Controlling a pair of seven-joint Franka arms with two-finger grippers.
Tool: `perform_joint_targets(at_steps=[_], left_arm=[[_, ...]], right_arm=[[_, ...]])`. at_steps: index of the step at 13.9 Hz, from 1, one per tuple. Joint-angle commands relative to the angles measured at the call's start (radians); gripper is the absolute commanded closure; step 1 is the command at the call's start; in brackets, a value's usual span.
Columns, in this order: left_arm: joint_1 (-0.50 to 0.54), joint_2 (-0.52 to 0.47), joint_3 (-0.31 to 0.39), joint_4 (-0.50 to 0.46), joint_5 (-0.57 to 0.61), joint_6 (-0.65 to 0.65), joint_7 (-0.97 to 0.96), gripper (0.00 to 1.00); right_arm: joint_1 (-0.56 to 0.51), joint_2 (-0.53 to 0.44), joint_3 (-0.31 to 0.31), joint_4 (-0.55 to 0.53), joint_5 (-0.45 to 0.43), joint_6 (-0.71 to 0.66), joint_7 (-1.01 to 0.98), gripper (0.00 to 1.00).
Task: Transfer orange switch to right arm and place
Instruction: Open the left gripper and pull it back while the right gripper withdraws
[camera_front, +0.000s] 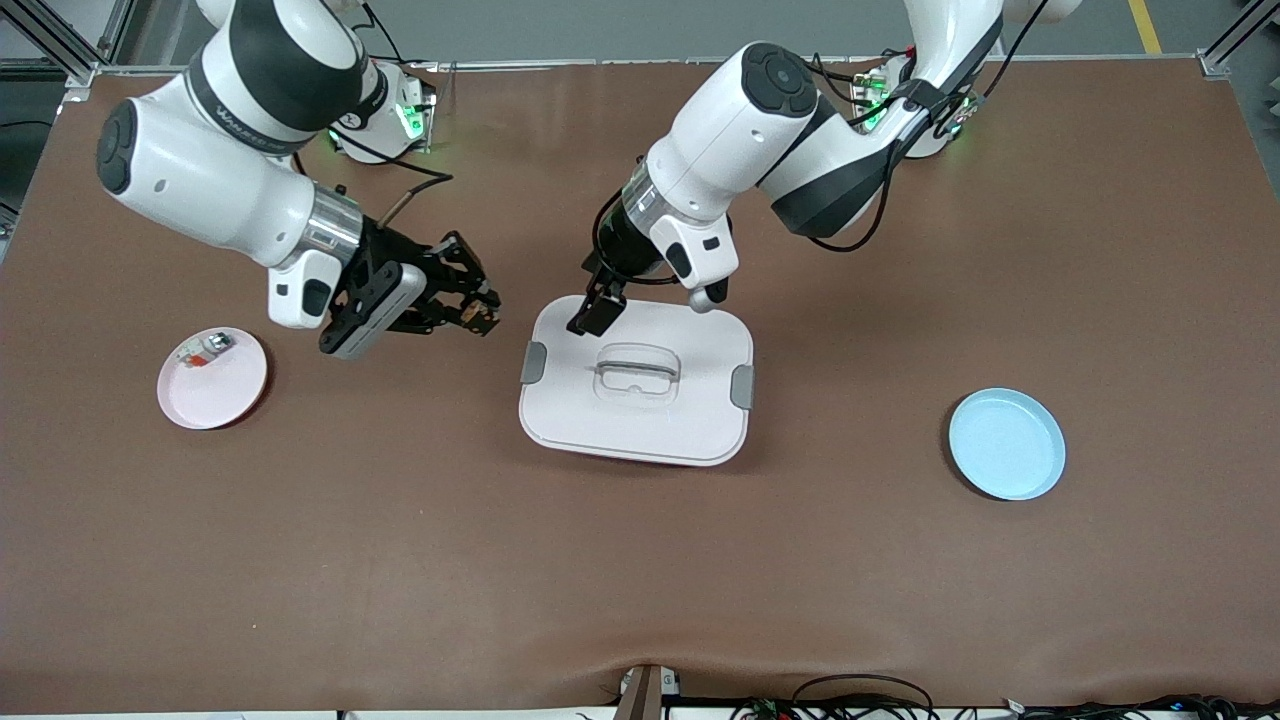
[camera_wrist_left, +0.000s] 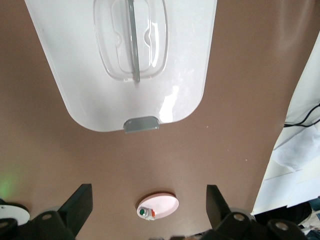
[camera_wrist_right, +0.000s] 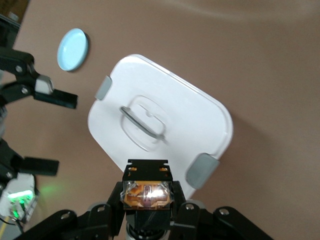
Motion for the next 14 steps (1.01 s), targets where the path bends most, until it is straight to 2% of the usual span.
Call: perform_joint_targets(at_steps=[1,6,10,14], left_arm=[[0.017,-0.011,-0.001,-0.045,0.05,-0.006,0.025,0.0],[0.02,0.003,-0.001,-0.103,0.097,-0.005,0.028,0.0],[0.08,-0.025,-0.004,-0.197,0.099,-0.002,0.152,0.0],[0.145,-0.082,-0.01,-0.273,0.1,0.0,0.28,0.0]], right_arm=[[-0.041,-0.017,0.01,0.026,-0.105,-0.078,-0.033,1.0],[-0.139,-0.02,0.01,0.026,-0.209,-0.176,-0.222,1.0],[-0.199,-0.022,0.01,0.037,-0.353,-0.26,-0.334,1.0],[-0.271,-0.022,0.01,0.034,-0.459,-0.277,-0.518,1.0]])
